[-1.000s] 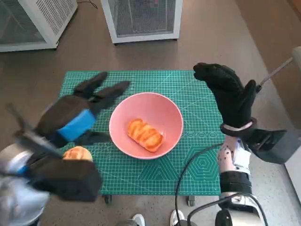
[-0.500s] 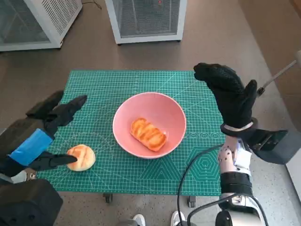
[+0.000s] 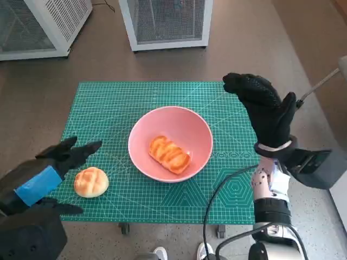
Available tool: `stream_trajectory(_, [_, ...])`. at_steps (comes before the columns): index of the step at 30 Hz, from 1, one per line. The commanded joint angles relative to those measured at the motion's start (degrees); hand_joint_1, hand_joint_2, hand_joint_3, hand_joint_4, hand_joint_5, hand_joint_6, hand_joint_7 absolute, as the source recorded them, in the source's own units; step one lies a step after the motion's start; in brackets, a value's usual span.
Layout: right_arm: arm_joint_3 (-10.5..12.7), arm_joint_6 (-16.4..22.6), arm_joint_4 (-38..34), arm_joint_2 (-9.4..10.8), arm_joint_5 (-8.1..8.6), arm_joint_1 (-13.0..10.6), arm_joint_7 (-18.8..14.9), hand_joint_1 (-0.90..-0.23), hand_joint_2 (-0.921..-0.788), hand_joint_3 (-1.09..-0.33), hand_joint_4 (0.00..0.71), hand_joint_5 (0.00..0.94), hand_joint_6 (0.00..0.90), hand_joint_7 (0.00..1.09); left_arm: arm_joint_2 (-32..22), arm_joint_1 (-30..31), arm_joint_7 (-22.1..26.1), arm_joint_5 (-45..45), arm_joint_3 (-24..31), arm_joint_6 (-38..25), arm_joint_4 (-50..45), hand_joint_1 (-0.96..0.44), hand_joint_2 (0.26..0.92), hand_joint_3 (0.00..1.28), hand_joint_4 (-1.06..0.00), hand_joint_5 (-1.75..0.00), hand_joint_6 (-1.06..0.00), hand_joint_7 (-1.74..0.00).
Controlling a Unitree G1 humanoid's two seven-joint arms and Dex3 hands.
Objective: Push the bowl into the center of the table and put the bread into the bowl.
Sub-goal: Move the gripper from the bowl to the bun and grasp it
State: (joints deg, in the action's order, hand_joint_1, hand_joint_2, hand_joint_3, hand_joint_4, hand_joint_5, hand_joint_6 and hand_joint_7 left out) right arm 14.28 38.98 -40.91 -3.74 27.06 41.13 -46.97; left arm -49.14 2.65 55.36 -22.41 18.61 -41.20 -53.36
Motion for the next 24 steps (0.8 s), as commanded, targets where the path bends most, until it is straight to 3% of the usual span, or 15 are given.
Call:
stream_trajectory(1, [-0.1, -0.8, -0.2, 0.2, 0.23, -1.6, -0.4, -0.559, -0.921, -0.606, 0.227, 0.001, 0.324, 0.0, -0.2, 2.7, -2.6, -1.0, -1.7, -0.6, 0.5, -0.11, 0.704, 0.0, 0.0, 0.0, -0.17, 0.0])
stream_trajectory(10, [-0.2, -0.7, -0.2, 0.2, 0.07, -1.8, -0.4, -0.558, -0.921, -0.607, 0.226, 0.0, 0.323, 0.0, 0.0, 3.9, -7.5, -3.2, -7.7, 0.0, 3.5, -0.11, 0.708, 0.0, -0.01, 0.0, -0.17, 0.0])
stream_trajectory(24, [-0.3, -1.2, 0.1, -0.2, 0.1, -1.9, -0.4, -0.555, -0.921, -0.607, 0.227, 0.001, 0.324, 0.0, 0.1, 2.8, -13.9, -8.5, -15.2, -0.1, 9.8, -0.1, 0.72, 0.01, -0.13, -0.02, -0.24, -0.02])
